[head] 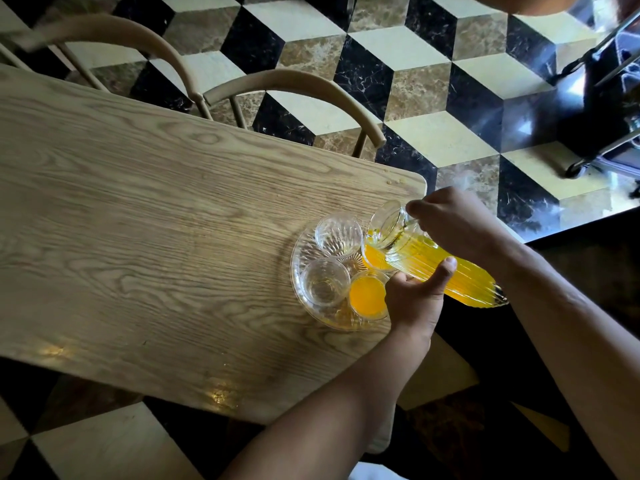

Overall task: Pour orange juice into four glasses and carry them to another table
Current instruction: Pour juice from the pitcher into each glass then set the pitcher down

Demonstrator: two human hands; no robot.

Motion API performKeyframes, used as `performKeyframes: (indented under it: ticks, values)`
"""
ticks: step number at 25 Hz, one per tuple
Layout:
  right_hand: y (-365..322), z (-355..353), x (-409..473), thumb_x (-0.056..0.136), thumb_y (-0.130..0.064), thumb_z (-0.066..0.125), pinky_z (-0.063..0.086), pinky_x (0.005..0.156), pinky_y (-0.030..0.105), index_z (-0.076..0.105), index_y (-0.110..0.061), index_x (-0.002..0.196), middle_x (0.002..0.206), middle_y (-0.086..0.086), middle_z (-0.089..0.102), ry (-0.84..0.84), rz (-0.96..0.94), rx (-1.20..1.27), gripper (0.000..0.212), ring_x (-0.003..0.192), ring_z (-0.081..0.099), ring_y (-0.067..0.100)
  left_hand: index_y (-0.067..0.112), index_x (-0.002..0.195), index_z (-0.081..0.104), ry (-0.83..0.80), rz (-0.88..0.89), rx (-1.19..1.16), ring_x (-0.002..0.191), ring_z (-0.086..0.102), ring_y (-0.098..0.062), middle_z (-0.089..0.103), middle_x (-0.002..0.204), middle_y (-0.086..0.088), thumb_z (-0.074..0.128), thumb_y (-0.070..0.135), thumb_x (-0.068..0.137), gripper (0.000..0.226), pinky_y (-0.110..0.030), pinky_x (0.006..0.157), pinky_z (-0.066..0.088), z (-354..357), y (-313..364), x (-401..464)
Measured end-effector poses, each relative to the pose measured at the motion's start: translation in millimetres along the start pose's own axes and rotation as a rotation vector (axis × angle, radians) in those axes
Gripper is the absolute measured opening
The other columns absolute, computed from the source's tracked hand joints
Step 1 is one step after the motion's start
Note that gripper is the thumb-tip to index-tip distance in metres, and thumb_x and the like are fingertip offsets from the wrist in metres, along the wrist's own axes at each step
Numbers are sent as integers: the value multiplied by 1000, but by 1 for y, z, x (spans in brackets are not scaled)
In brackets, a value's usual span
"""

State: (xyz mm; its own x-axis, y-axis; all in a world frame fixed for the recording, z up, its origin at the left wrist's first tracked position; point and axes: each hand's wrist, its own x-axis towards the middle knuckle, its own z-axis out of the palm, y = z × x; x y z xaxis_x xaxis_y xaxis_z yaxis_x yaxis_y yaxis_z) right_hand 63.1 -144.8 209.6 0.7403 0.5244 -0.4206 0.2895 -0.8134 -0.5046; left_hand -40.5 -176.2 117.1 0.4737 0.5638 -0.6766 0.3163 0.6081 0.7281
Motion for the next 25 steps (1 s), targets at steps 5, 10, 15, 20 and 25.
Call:
performKeyframes:
  ticks: [5,10,15,20,25]
  values:
    - [-14,5,8,90,-25,55,37,57,34,64,10,81,75,28,66,-11,-26,-72,37,60,49,26,24,61,32,5,-7,-27,63,29,-18,35,59,6,68,95,20,89,-32,55,31,-4,3,5]
    - [-22,11,14,93,-24,55,36,59,33,66,12,86,85,31,68,-34,-29,-132,38,63,50,25,24,58,32,-1,-38,-55,63,29,-18,35,58,6,74,93,25,87,-31,54,33,-5,-2,12]
    - [-26,17,20,94,-23,54,33,57,32,63,11,83,71,17,55,-71,-22,-212,37,63,45,26,23,57,36,13,-105,-119,67,38,-18,39,62,2,76,93,23,88,-39,60,42,0,-9,20]
    - [-30,21,24,96,-28,50,39,60,32,56,-9,72,74,8,53,-111,22,-281,31,74,50,26,21,57,38,22,-152,-133,67,44,-20,43,63,-1,77,92,23,88,-39,62,45,1,-13,27]
    - [-43,26,27,95,-27,50,27,51,30,62,0,82,71,12,50,-100,8,-362,33,61,40,24,20,55,40,14,-206,-157,67,45,-19,43,62,-3,81,91,26,86,-40,65,47,-1,-14,34]
